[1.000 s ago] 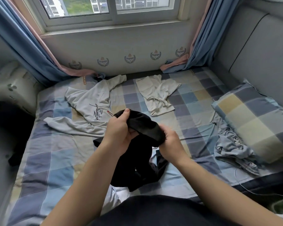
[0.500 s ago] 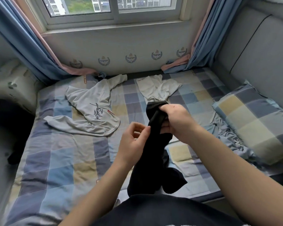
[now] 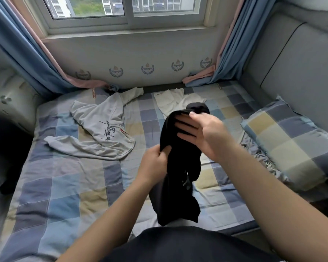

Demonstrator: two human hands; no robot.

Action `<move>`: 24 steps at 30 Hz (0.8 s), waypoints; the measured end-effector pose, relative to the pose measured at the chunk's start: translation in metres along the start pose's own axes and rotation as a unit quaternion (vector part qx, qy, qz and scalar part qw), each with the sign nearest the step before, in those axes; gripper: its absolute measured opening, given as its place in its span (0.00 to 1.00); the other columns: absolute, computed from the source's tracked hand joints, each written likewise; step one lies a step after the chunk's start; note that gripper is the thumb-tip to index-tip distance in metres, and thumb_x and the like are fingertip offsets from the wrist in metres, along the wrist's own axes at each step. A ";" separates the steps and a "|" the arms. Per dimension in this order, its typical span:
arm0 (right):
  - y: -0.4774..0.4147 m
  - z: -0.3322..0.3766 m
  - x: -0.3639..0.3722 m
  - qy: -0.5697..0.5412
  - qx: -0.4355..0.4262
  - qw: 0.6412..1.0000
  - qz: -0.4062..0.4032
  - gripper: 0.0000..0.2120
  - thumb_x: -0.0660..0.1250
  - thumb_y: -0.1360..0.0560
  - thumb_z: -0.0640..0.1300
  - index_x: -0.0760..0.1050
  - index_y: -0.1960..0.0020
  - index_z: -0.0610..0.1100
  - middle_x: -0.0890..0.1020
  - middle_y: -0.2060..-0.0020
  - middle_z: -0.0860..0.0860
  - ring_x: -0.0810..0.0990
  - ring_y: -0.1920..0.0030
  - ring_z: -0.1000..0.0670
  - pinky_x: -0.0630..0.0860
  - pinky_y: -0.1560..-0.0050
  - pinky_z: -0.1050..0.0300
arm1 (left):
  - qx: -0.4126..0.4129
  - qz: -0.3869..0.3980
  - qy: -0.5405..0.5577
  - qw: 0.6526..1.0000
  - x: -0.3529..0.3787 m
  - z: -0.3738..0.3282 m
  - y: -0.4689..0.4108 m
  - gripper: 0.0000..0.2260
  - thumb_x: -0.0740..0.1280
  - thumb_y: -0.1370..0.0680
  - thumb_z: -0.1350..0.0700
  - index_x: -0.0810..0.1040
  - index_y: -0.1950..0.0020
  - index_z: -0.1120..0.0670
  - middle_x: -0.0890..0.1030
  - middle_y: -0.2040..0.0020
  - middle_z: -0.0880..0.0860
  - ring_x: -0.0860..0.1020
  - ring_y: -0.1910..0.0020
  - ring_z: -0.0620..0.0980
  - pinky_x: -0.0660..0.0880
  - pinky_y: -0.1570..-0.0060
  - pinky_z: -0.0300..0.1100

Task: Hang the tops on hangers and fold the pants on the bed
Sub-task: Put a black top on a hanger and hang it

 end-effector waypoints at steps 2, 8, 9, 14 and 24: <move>0.003 -0.021 -0.017 0.099 -0.030 0.995 -0.012 0.09 0.63 0.18 0.44 0.78 0.40 0.46 0.85 0.44 0.49 0.84 0.43 0.49 0.80 0.44 0.50 | -0.046 -0.005 0.126 0.991 -0.008 -0.005 0.002 0.16 0.61 0.15 0.55 0.75 0.49 0.69 0.76 0.61 0.61 0.77 0.62 0.58 0.79 0.58 0.67; 0.021 -0.121 -0.047 0.325 0.028 0.943 0.058 0.25 0.78 0.32 0.46 0.73 0.38 0.52 0.81 0.45 0.53 0.81 0.44 0.54 0.78 0.44 0.58 | -0.081 -0.015 0.315 0.945 -0.026 -0.033 0.006 0.14 0.62 0.15 0.51 0.79 0.44 0.61 0.86 0.55 0.58 0.86 0.55 0.60 0.83 0.61 0.51; 0.020 -0.137 -0.049 0.352 0.048 0.933 0.053 0.25 0.78 0.31 0.45 0.73 0.37 0.51 0.82 0.44 0.51 0.81 0.42 0.51 0.78 0.41 0.53 | -0.083 -0.013 0.331 0.940 -0.026 -0.037 0.006 0.15 0.62 0.15 0.51 0.79 0.44 0.61 0.86 0.54 0.58 0.86 0.54 0.60 0.83 0.61 0.50; 0.006 -0.153 -0.061 0.451 0.065 0.888 -0.067 0.09 0.70 0.22 0.47 0.81 0.50 0.40 0.83 0.56 0.40 0.80 0.54 0.48 0.74 0.55 0.50 | -0.089 -0.032 0.381 0.920 -0.033 -0.041 0.003 0.14 0.61 0.15 0.51 0.78 0.43 0.62 0.86 0.51 0.60 0.86 0.52 0.59 0.83 0.60 0.48; -0.008 -0.053 -0.017 0.224 0.011 0.974 -0.034 0.12 0.65 0.18 0.45 0.78 0.56 0.40 0.80 0.71 0.46 0.81 0.73 0.49 0.79 0.71 0.57 | -0.055 -0.007 0.140 0.989 -0.029 0.001 0.013 0.20 0.74 0.23 0.56 0.75 0.32 0.54 0.79 0.36 0.50 0.78 0.37 0.48 0.76 0.41 0.41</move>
Point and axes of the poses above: each hand's wrist, its own y-axis away from the middle knuckle, its own x-axis out of the palm, z = x × y, the point moved 2 cm from there along -y, towards the middle knuckle
